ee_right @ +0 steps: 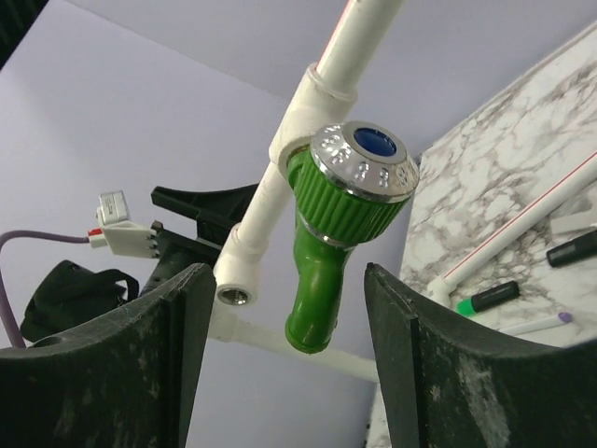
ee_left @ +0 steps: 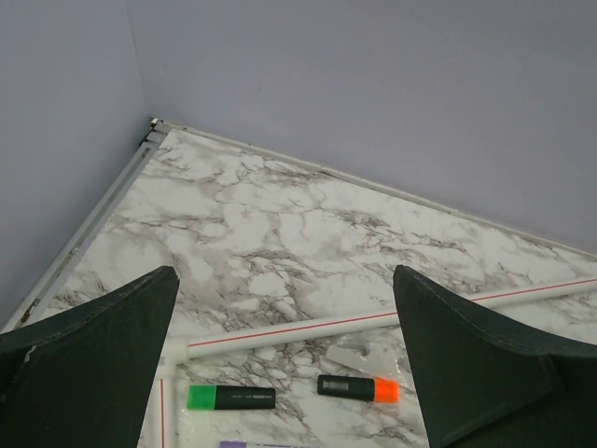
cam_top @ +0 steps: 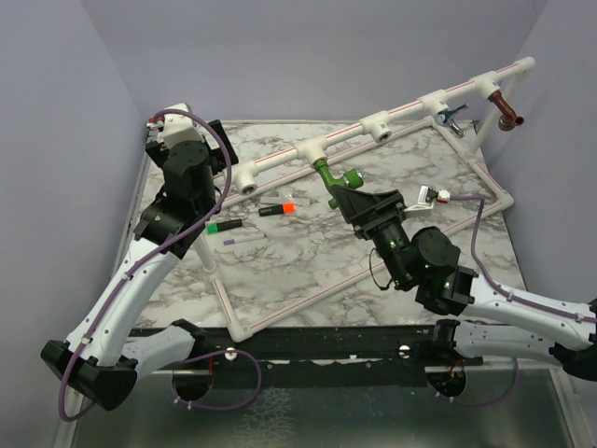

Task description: Install the water faucets

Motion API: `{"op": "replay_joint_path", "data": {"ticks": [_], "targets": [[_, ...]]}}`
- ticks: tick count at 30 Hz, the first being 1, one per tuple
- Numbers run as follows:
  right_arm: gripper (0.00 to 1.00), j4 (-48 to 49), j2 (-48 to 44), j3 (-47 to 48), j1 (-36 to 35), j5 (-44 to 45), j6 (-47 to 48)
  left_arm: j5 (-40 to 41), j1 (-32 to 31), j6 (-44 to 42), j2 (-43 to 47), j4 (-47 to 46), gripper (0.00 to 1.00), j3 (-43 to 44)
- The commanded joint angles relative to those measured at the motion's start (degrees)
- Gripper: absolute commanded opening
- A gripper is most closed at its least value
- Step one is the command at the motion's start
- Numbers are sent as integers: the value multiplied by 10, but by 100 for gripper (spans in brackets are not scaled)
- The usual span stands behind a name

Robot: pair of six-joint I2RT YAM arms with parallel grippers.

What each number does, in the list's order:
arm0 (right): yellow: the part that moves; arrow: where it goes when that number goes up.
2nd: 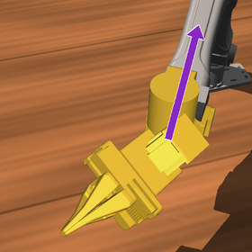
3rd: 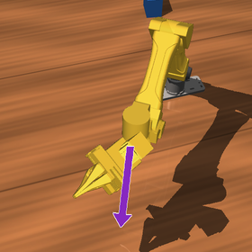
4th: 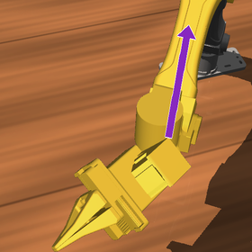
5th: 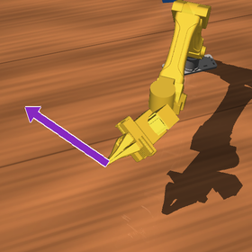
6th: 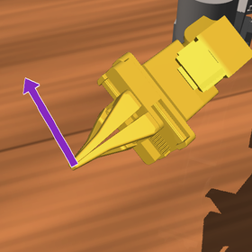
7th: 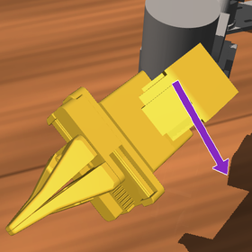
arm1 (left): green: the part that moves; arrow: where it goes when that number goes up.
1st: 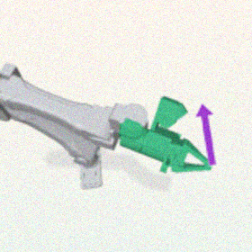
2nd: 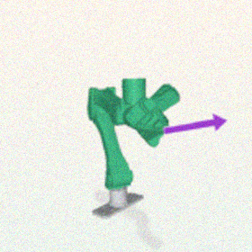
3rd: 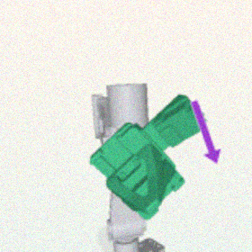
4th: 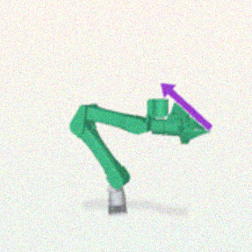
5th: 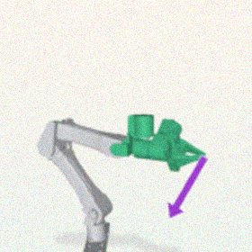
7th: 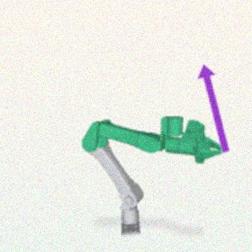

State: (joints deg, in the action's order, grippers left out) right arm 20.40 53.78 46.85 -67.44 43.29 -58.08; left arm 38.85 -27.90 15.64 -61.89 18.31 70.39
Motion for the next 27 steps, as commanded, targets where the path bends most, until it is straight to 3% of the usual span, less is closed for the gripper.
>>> {"op": "replay_joint_path", "data": {"ticks": [1,6,11,15,27], "targets": [[70,-61,-34,6,-2,-1,111,-98,-27,-13,-25,206,99,-55],[70,-133,-67,30,-2,19,227,-96,-27,-14,-26,206,99,-54],[70,-103,-106,23,-2,-18,436,-96,-27,-14,-29,207,99,-53],[61,-116,-128,37,-2,-61,580,-96,-27,-15,-30,206,99,-52],[73,-249,-127,111,-2,-208,1027,-95,-27,-16,-30,206,99,-50]]}}
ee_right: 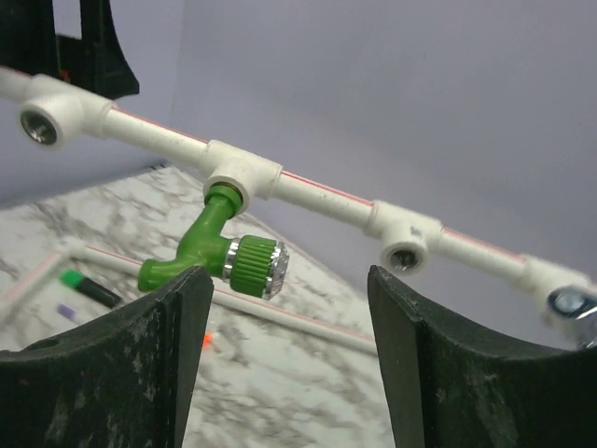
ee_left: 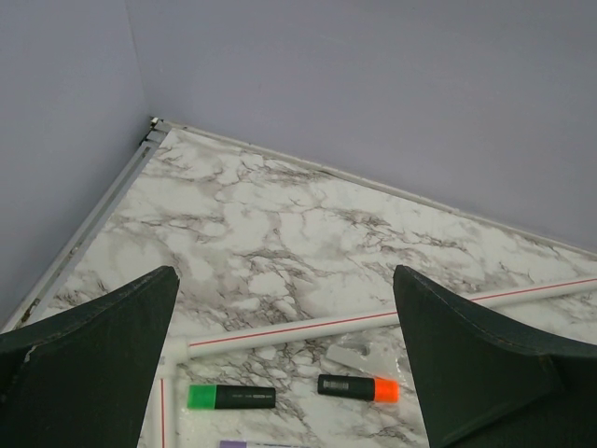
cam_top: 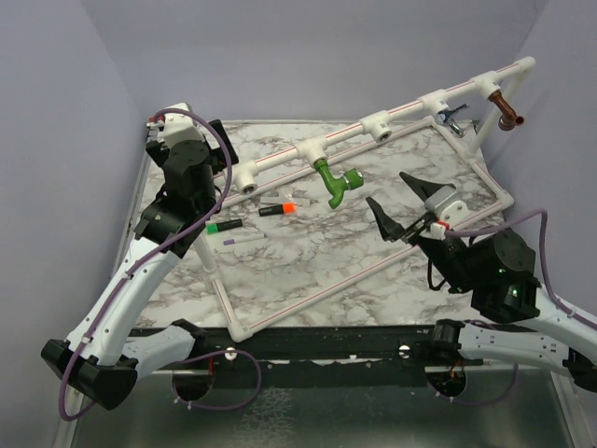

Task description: Install the water faucets

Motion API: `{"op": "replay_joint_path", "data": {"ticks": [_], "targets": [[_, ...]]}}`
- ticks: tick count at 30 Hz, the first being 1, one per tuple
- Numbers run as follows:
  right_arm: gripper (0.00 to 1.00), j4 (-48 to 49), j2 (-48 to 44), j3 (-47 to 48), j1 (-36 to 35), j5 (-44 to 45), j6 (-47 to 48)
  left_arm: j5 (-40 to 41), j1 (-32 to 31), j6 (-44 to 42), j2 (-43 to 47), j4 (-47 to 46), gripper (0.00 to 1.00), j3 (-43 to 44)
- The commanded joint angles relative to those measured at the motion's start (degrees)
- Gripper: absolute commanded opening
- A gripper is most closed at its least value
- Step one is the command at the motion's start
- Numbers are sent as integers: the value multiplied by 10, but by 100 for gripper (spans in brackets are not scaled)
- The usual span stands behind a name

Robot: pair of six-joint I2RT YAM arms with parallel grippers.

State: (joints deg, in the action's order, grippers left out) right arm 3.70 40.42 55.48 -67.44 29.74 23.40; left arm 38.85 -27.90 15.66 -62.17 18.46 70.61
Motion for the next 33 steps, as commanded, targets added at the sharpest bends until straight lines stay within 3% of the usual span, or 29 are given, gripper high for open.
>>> {"op": "replay_joint_path", "data": {"ticks": [1,5,14,23,33], "targets": [[73,-90,9,24,-2,-78,247,-94,-27,-17,-27,205,99,-52],[78,-124,28,27,-2,-92,390,-94,-27,-18,-28,205,99,-51],[82,-148,95,49,-2,-64,593,-93,-27,-18,-25,205,99,-54],[82,-87,146,27,-2,-82,679,-94,-27,-19,-21,205,99,-55],[78,102,177,-53,-2,-63,715,-97,-27,-18,-18,205,99,-57]]}}
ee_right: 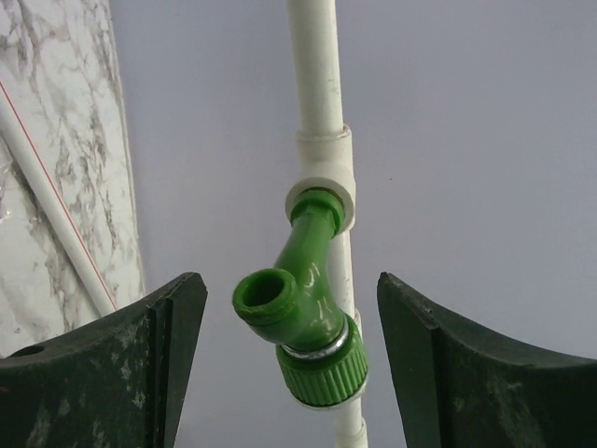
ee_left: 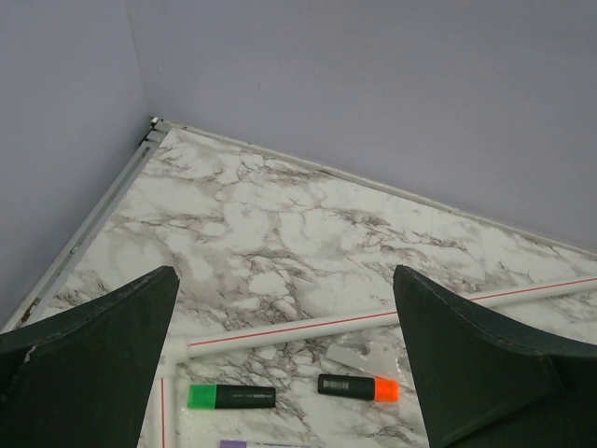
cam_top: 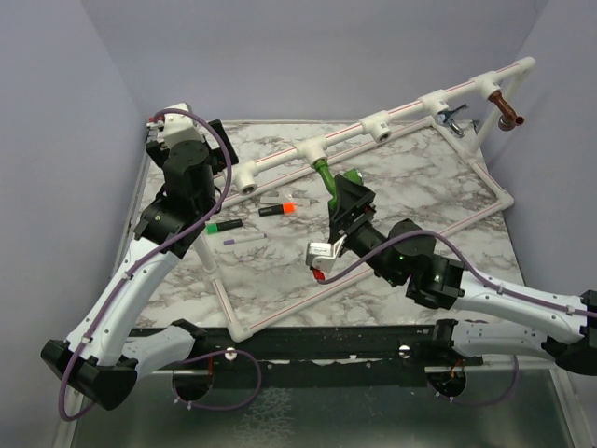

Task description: Install the water faucets

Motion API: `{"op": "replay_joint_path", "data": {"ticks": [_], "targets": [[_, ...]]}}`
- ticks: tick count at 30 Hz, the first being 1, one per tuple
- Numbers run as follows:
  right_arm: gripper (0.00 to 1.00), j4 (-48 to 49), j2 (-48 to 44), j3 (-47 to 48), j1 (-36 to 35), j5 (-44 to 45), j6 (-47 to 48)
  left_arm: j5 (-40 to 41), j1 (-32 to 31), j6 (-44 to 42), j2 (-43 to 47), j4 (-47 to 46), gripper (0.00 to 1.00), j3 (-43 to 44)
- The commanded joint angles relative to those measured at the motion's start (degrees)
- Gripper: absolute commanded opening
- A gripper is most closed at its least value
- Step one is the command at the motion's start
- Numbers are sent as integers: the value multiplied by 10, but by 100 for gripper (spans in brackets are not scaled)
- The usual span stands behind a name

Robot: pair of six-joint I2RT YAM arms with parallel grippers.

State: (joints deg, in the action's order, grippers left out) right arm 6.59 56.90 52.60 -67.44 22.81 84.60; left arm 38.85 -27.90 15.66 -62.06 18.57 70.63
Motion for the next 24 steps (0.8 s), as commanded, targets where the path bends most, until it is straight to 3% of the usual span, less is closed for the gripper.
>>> {"op": "replay_joint_path", "data": {"ticks": [1,9,15,19,24], "targets": [[78,80,15,-28,-2,11,103,-97,-27,-18,-19,204,99,-57],[72,114,27,-47,-2,36,97,-96,-27,-17,-17,204,99,-59],[57,129,29,-58,-2,45,83,-97,-27,-17,-19,204,99,-59],[38,138,34,-62,-2,47,67,-96,-27,-17,-20,204,99,-59],[1,194,47,-77,-2,66,46,-95,-27,-18,-20,204,99,-59]]}}
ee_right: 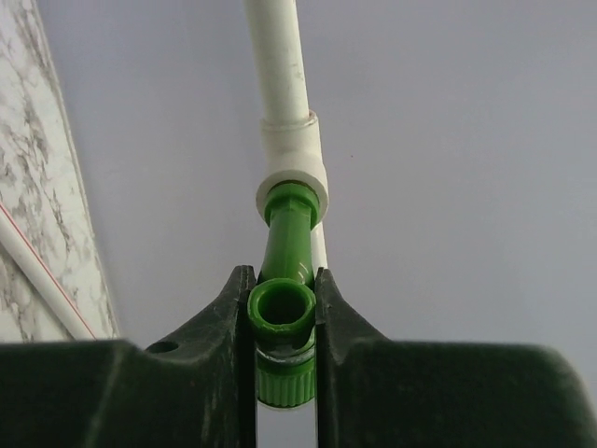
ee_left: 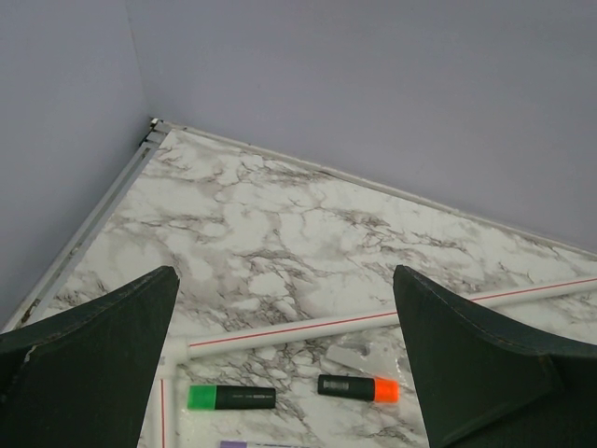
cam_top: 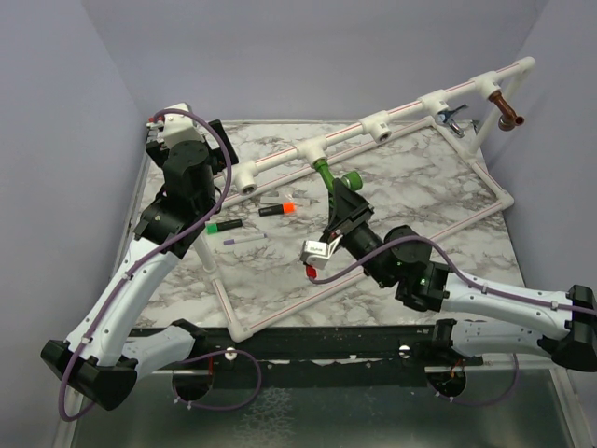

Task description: Install the water faucets

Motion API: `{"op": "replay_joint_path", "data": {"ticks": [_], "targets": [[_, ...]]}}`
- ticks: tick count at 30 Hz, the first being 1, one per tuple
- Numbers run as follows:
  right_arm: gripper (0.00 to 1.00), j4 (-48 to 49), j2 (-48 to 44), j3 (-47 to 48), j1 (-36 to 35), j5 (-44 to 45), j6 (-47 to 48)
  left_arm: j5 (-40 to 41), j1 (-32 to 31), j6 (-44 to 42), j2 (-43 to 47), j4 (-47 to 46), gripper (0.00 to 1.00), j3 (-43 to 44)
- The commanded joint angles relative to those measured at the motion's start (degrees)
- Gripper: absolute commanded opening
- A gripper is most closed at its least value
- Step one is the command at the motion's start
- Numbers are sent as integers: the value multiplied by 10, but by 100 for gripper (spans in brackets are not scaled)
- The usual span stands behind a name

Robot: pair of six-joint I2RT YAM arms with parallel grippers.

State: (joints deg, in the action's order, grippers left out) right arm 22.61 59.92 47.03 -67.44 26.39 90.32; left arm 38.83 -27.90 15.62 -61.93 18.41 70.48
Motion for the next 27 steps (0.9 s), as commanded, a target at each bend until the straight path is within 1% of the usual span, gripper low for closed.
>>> {"op": "replay_joint_path", "data": {"ticks": [1,6,12,17,27], "targets": [[1,48,20,-23,-2,32,-23,-95,-27,-17,-21,206,99,-57],[1,71,35,-16,-3,33,-120,-94,-27,-17,-20,206,99,-58],[1,75,50,9,-3,30,-297,-91,-27,-17,-18,205,99,-59],[1,52,56,38,-3,24,-461,-92,-27,-17,-19,205,99,-58],[1,73,66,52,-3,28,-761,-88,-28,-17,-17,205,99,-58]]}}
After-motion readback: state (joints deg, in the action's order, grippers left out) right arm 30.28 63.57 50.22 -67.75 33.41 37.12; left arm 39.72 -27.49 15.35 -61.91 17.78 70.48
